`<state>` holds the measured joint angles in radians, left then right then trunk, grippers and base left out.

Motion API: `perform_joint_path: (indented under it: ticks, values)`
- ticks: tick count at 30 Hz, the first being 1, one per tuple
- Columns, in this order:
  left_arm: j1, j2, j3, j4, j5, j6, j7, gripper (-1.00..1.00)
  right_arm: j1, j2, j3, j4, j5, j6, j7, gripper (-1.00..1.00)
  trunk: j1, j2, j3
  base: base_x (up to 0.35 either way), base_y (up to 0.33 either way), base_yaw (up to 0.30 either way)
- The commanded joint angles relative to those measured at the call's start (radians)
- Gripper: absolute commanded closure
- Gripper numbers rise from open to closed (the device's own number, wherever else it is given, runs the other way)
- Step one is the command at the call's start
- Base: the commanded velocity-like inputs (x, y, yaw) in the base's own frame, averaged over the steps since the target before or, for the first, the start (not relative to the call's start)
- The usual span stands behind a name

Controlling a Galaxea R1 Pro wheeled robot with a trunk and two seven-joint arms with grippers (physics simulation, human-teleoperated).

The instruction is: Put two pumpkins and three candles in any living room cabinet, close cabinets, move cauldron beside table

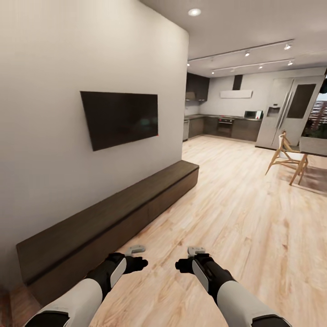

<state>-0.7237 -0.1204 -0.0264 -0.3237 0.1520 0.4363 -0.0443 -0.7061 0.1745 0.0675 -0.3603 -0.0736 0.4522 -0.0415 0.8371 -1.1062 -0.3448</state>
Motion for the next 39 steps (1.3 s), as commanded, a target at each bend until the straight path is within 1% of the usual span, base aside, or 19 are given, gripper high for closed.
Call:
perform_joint_path:
  ticks: [1, 27, 39]
  values:
    - [0.0, 0.0, -0.003, -0.002, 0.009, 0.005, 0.001, -1.0, 0.0, 0.0, 0.004, -0.002, -0.008, 0.005, -0.004, -1.0, 0.0, -0.001, 0.0, 0.0, 0.0, 0.228]
    - [0.0, 0.0, -0.003, -0.002, 0.009, 0.005, 0.001, -1.0, 0.0, 0.0, 0.004, -0.002, -0.008, 0.005, -0.004, -1.0, 0.0, -0.001, 0.028, 0.0, -0.001, 0.224]
    - [0.0, 0.0, -0.003, -0.002, 0.009, 0.005, 0.001, -1.0, -0.001, 0.0, 0.005, -0.002, -0.008, 0.005, -0.003, -1.0, 0.0, -0.001, 0.042, 0.032, -0.052, 0.222]
